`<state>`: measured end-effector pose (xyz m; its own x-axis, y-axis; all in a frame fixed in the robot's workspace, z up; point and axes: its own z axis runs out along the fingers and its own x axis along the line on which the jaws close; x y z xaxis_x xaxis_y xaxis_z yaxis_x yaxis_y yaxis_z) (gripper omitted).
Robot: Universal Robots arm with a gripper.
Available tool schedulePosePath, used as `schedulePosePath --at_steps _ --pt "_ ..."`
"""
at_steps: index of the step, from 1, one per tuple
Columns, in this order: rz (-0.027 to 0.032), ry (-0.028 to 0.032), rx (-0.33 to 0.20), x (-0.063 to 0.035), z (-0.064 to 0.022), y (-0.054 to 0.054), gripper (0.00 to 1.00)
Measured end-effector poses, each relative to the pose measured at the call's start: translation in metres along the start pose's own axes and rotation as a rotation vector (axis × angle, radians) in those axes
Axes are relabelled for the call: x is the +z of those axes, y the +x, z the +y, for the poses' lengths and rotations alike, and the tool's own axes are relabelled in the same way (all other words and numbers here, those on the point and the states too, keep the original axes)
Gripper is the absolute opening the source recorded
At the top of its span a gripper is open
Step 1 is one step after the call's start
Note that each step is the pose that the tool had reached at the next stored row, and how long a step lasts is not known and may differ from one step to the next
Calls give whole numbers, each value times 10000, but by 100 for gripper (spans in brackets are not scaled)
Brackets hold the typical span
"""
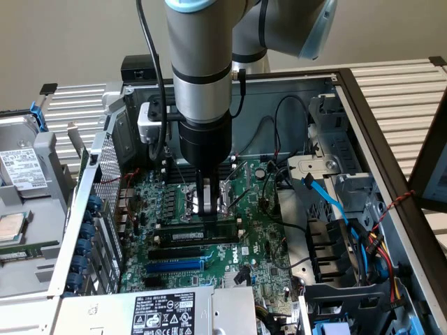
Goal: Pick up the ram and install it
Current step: 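Insert the ram into the slot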
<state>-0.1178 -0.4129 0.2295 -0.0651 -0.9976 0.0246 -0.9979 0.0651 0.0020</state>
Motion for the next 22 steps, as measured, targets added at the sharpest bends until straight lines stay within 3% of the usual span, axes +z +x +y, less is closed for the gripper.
schedulePosePath --at_steps 3,22 --pt "0 0 0 0 0 0 27" --pt "-2 2 1 -52 0 1 27"
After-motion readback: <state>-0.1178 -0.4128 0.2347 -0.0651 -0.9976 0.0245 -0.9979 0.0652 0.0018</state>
